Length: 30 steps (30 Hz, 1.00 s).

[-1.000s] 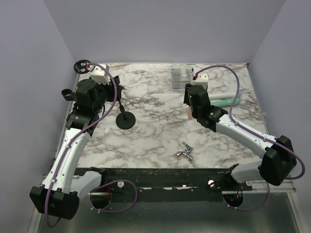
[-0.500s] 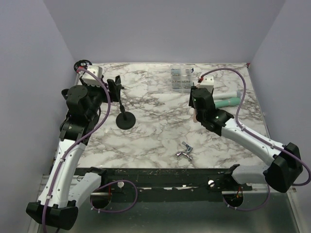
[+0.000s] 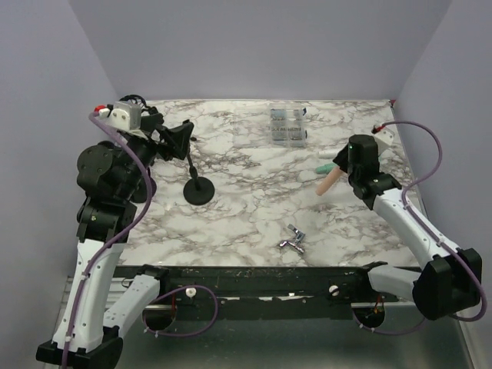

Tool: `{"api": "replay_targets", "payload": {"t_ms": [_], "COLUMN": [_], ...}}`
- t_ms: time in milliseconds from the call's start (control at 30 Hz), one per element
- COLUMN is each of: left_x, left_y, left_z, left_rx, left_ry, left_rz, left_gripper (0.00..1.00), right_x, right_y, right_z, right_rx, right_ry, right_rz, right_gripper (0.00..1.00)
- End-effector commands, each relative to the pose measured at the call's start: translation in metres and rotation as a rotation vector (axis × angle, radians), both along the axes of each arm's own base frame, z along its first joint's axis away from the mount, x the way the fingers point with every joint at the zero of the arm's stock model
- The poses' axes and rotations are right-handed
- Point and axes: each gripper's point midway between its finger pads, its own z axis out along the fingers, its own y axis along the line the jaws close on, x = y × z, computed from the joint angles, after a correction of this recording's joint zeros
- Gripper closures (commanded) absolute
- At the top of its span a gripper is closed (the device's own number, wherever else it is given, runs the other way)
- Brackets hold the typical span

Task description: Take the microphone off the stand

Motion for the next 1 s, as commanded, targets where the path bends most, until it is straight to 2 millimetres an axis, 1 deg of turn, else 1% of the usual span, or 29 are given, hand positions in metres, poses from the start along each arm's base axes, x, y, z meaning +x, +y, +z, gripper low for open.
{"api": "replay_targets", "payload": {"t_ms": [0,33,67,100,133,167,233,267,333,400,533,667,767,867,967], "left_x": [-0.026,-0.024,-0.02,-0.015,-0.009,-0.002,0.003,0.003,0.003,0.006,0.012,0.016,0.02,0.021,0.021], "left_y": [-0.018,-0.019,-0.021,-0.023,-0.024,-0.023,-0.026,-0.03,-0.038,-0.041,-0.033,-0.02,-0.015,-0.016,-0.018], "left_z": [0.065,0.067,0.064,0.055,0.042,0.027,0.006,0.003,-0.003,-0.008,-0.014,-0.016,-0.019,-0.021,-0.022], "left_rx": [-0.06,-0.041,-0.005,0.033,0.064,0.072,0.054,0.055,0.065,0.071,0.09,0.116,0.123,0.118,0.112], "left_ry": [-0.173,-0.184,-0.192,-0.194,-0.182,-0.162,-0.119,-0.111,-0.099,-0.083,-0.076,-0.084,-0.079,-0.07,-0.064], "left_rz": [-0.136,-0.141,-0.146,-0.154,-0.147,-0.135,-0.161,-0.177,-0.214,-0.224,-0.166,-0.087,-0.053,-0.055,-0.066], "left_gripper": [0.15,0.15,0.15,0.15,0.15,0.15,0.12,0.12,0.12,0.12,0.13,0.13,0.13,0.13,0.13], "right_x": [0.001,0.001,0.002,0.001,0.001,-0.002,-0.003,-0.003,-0.004,-0.006,-0.01,-0.014,-0.014,-0.011,-0.006], "right_y": [0.012,0.006,-0.001,-0.005,-0.015,-0.019,-0.031,-0.037,-0.046,-0.053,-0.072,-0.093,-0.105,-0.109,-0.114], "right_z": [-0.019,-0.027,-0.035,-0.046,-0.054,-0.063,-0.075,-0.078,-0.089,-0.1,-0.119,-0.138,-0.15,-0.157,-0.159], "right_rx": [0.336,0.388,0.449,0.529,0.6,0.685,0.782,0.805,0.84,0.888,0.974,0.982,0.988,0.983,0.955], "right_ry": [0.027,0.04,0.049,0.063,0.059,0.063,0.047,0.035,0.022,0.008,-0.033,-0.026,0.002,0.038,0.062], "right_rz": [0.037,0.021,-0.005,-0.022,-0.047,-0.055,-0.099,-0.124,-0.182,-0.237,-0.37,-0.492,-0.538,-0.557,-0.57], "right_gripper": [0.99,0.99,0.99,0.99,0.99,0.99,0.99,0.99,0.99,0.99,0.99,0.99,0.98,0.93,0.89]}}
